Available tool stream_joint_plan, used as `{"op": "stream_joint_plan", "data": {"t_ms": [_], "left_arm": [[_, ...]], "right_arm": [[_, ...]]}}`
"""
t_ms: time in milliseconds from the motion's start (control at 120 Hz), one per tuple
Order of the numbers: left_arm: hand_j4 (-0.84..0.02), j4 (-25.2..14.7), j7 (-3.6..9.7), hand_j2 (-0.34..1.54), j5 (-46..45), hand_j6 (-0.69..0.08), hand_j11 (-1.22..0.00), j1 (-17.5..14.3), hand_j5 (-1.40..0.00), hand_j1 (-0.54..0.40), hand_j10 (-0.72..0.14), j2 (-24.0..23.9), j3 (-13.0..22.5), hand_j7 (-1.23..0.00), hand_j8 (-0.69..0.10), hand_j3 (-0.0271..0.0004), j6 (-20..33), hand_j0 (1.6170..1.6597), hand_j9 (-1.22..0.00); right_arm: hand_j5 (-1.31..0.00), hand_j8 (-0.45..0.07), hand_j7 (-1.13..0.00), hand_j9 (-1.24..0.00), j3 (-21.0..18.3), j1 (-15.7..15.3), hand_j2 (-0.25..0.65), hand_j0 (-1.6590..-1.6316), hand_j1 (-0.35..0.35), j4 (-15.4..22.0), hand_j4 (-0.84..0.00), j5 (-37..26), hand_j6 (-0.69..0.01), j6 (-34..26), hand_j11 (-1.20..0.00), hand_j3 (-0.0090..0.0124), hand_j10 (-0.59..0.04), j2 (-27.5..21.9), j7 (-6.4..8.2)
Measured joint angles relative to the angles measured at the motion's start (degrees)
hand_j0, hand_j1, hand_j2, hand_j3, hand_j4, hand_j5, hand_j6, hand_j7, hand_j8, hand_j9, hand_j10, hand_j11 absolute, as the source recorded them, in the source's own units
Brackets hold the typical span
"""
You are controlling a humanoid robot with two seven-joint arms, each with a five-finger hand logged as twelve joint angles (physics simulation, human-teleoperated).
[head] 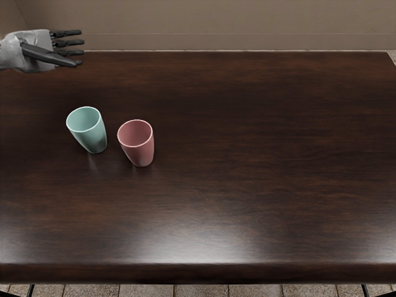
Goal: Pick up cup and place in cup with left hand
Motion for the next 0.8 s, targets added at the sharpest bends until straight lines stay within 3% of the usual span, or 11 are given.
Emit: {"op": "stream_joint_plan", "data": {"t_ms": [158,233,308,400,475,533,642,692,800], "left_arm": [[0.0,0.01,1.51,0.0,2.97,0.001,0.0,-0.79,0.0,0.349,0.001,-2.52,0.43,0.0,0.001,0.0,-0.01,1.6579,0.0],[0.0,0.03,1.91,0.0,9.05,0.001,0.0,-2.85,0.0,0.349,0.001,-2.63,0.49,0.0,0.001,0.0,-0.01,1.658,0.0],[0.001,0.02,2.11,0.0,17.05,0.001,0.0,-5.31,0.0,0.349,0.001,-7.26,0.53,0.0,0.001,0.0,-0.01,1.658,0.0],[0.0,-0.05,2.21,0.0,25.24,0.001,0.0,-6.03,0.0,0.349,0.001,-10.53,0.66,0.0,0.001,0.0,-0.01,1.658,0.0],[0.0,-0.22,2.18,0.0,29.38,0.0,0.0,-10.36,0.0,0.349,0.001,-15.4,5.57,0.0,0.0,0.0,0.0,1.658,0.0],[-0.001,-1.68,2.15,0.0,31.05,-0.001,0.0,-12.38,0.0,0.349,0.0,-15.87,9.78,0.0,-0.001,0.0,0.38,1.658,0.0],[-0.001,-9.9,1.88,0.0,32.53,-0.002,0.0,-17.34,0.0,0.349,-0.001,-14.55,18.12,0.0,-0.001,0.0,6.15,1.658,0.0],[-0.001,-16.39,1.81,0.0,32.89,-0.002,0.0,-19.83,0.0,0.349,-0.001,-12.96,22.41,0.0,-0.001,0.0,12.1,1.6581,0.0],[-0.002,-32.43,1.78,0.0,35.75,-0.002,0.0,-22.03,0.0,0.349,-0.001,-9.63,29.21,0.0,-0.002,0.0,26.65,1.6581,0.0]], "right_arm": [[-0.01,-0.011,-0.01,-0.01,0.07,-0.41,-0.002,-1.6579,-0.335,-0.46,-0.011,-0.21,-0.011,-0.05,-0.01,0.0,-0.011,0.0,-0.08],[-0.01,-0.011,-0.01,-0.01,0.12,-0.46,-0.002,-1.658,-0.335,-0.55,-0.011,-0.18,-0.011,-0.04,-0.01,0.0,-0.011,0.0,-0.08],[-0.01,-0.011,-0.01,-0.01,0.15,-0.48,-0.002,-1.658,-0.335,-0.59,-0.011,-0.16,-0.011,-0.04,-0.01,0.0,-0.011,0.0,-0.09],[-0.01,-0.011,-0.01,-0.01,0.16,-0.49,-0.002,-1.658,-0.335,-0.61,-0.011,-0.15,-0.011,-0.04,-0.01,0.0,-0.011,0.0,-0.09],[-0.01,-0.011,-0.01,-0.01,0.17,-0.5,-0.002,-1.658,-0.335,-0.62,-0.011,-0.16,-0.011,-0.03,-0.01,0.0,-0.011,0.0,-0.09],[-0.01,-0.011,-0.01,-0.01,0.17,-0.49,-0.002,-1.658,-0.335,-0.62,-0.011,-0.16,-0.011,-0.03,-0.01,0.0,-0.011,0.0,-0.09],[-0.01,-0.011,-0.01,-0.01,0.17,-0.49,-0.002,-1.6581,-0.335,-0.62,-0.011,-0.15,-0.011,-0.06,-0.01,0.0,-0.011,0.0,-0.09],[-0.01,-0.011,-0.01,-0.01,0.17,-0.5,-0.002,-1.6581,-0.335,-0.62,-0.011,-0.16,-0.011,-0.06,-0.01,0.0,-0.011,0.0,-0.09],[-0.01,-0.011,-0.01,-0.01,0.17,-0.49,-0.002,-1.6581,-0.335,-0.62,-0.011,-0.16,-0.011,-0.07,-0.01,0.0,-0.011,0.0,-0.09]]}}
